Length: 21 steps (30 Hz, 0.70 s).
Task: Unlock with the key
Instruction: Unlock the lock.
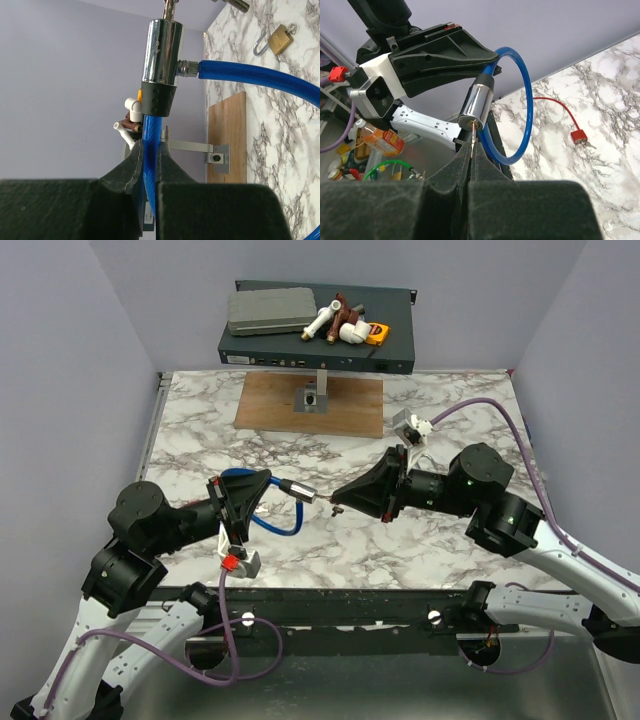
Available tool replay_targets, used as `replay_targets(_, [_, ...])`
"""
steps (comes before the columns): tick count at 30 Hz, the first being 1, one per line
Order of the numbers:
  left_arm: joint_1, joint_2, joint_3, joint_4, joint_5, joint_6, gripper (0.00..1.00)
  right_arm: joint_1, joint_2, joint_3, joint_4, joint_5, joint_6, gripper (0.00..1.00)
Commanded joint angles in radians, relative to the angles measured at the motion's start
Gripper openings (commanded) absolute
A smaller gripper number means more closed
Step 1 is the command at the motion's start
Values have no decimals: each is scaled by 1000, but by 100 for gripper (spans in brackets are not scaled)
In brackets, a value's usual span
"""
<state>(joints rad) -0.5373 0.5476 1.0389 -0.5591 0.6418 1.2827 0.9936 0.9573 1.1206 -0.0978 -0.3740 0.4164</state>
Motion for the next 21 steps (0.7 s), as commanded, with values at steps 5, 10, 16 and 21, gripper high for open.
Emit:
replay_targets(5, [-16, 21, 25, -32, -81, 44, 0, -1, 40, -13, 41, 23, 29, 1])
replay_targets(10, [-28, 29, 28, -36, -100, 42, 0, 0, 44, -26, 57, 49, 39, 1])
replay_targets(16, [-44, 40, 35, -32, -131, 40, 0, 0, 50, -51, 88, 60, 49, 1])
replay_targets(21, [-70, 56, 55, -50, -195, 34, 0, 0, 47, -69, 150, 74, 67, 1])
